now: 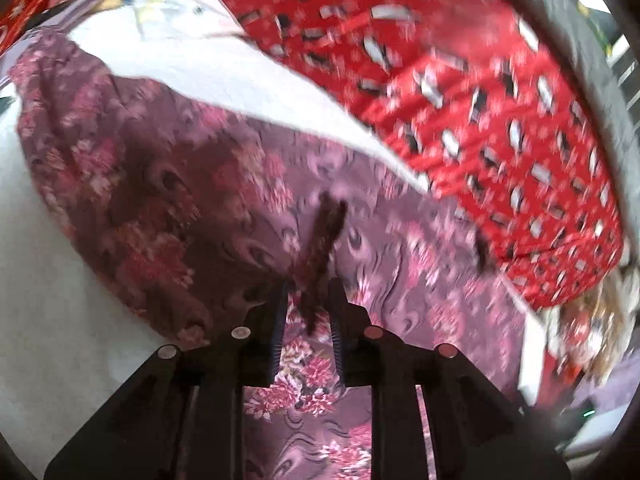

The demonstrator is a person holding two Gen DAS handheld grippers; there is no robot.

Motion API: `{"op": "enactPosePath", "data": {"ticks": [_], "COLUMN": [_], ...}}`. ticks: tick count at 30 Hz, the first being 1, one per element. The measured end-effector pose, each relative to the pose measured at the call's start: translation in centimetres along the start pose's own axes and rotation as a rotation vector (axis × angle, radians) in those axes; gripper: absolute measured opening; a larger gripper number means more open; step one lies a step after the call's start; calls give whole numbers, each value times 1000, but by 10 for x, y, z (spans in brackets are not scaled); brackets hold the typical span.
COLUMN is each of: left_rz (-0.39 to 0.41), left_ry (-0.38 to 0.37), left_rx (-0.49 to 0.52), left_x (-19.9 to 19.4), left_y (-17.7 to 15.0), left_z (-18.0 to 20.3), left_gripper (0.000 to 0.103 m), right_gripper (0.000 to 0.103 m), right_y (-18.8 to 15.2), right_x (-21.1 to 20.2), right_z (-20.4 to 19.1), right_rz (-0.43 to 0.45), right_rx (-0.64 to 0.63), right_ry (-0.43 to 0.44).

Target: Fold small clothes

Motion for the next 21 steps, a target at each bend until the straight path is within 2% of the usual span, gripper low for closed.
{"op": "enactPosePath", "data": {"ticks": [1,3,5,8,11,12,13,15,19,21], "left_rz": [-24,8,8,14,36,48,68,104,147,161], "left_ry": [47,85,84,29,-8,-13,-6,34,139,175], "left_rx": [18,61,61,-13,-57,-64,-74,-85,-162,-216], "left_x": [10,10,5,-12,-41,-47,-58,-72,-99,-108], "left_y": [-4,-8,-6,-2,7,10,15,31,71,87], "left_z": [1,7,7,-2,-21,-27,-37,-59,-131,-164], "left_gripper": [17,17,17,17,30,43,51,51,51,51], "right_gripper": [15,16,20,22,22,22,22,22,23,26], "right_y": [0,-3,-10,-31,-55,-62,-68,-81,-108,-126], "right_x": [-10,-27,-32,-27,-12,-4,2,16,37,46], "right_z": [-7,-26,-56,-108,-154,-171,-184,-215,-266,-281], "right_rz": [47,101,71,7,-66,-94,-113,-163,-244,-253], "right_rx": [-1,-21,-94,-228,-282,-289,-295,-291,-265,-302], "right_ry": [-4,56,116,192,271,298,316,372,496,501]}}
Point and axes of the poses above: each gripper's, at about its wrist camera, not at the fingertips, and x roughly the way its jaws point, z to its right, y to its top, the point moved 1 cm from there along x, roughly the way its jaws point, and after that the axes turned 10 degrees about -y, right-handed, at the moved point
